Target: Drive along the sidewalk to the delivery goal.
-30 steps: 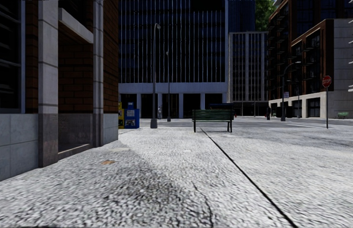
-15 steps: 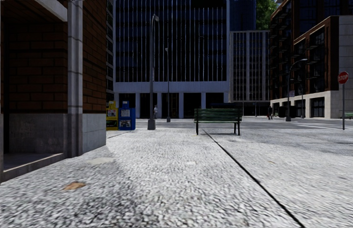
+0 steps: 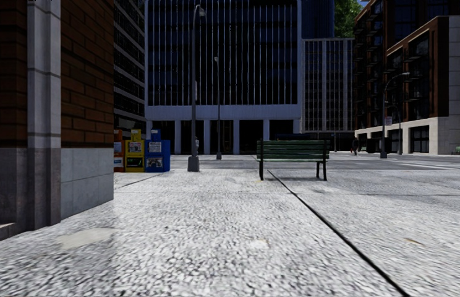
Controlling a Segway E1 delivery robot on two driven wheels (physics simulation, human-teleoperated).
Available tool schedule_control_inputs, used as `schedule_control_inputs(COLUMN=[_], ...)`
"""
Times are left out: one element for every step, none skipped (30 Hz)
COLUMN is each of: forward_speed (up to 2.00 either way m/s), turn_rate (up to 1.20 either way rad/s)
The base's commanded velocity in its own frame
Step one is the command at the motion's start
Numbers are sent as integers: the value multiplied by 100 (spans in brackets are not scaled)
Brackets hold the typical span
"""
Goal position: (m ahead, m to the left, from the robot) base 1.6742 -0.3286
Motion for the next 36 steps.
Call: schedule_control_inputs(forward_speed=[200,200,200,200,200,200,200,200,200,200,200,200,200,200,200,200,200,200,200,200,200,200,200,200,200,200,200,200,200,200,49,0,0,0,0,0], turn_rate=[0,0,0,0,0,0,0,0,0,0,0,0,0,0,0,0,0,0,0,0,0,0,0,0,0,0,0,0,0,0,0,0,0,0,0,0])
